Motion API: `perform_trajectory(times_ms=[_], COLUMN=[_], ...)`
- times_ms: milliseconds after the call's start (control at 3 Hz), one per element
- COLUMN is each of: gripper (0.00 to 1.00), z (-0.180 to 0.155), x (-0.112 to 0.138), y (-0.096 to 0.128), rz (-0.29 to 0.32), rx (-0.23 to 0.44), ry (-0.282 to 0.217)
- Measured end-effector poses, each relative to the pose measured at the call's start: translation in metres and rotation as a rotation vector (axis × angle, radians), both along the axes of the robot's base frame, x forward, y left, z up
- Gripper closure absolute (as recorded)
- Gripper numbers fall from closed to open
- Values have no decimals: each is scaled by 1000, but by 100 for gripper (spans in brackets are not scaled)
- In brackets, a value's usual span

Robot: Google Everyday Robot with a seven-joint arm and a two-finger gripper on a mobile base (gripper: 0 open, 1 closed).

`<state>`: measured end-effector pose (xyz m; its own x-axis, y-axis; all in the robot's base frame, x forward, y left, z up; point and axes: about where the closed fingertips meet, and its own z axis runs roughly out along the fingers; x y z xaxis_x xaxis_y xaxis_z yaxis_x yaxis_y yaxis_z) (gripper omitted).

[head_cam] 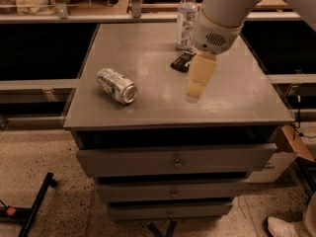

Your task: Place 7up can upright

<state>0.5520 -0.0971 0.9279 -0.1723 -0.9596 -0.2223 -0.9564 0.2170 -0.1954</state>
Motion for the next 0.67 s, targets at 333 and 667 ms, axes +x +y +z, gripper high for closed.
perform_trajectory(times_ms=[333,667], gripper=[0,0], z=[-11,-22], x=[31,42], y=[49,103], rz=[3,47], rx=[20,35], ry=[6,23])
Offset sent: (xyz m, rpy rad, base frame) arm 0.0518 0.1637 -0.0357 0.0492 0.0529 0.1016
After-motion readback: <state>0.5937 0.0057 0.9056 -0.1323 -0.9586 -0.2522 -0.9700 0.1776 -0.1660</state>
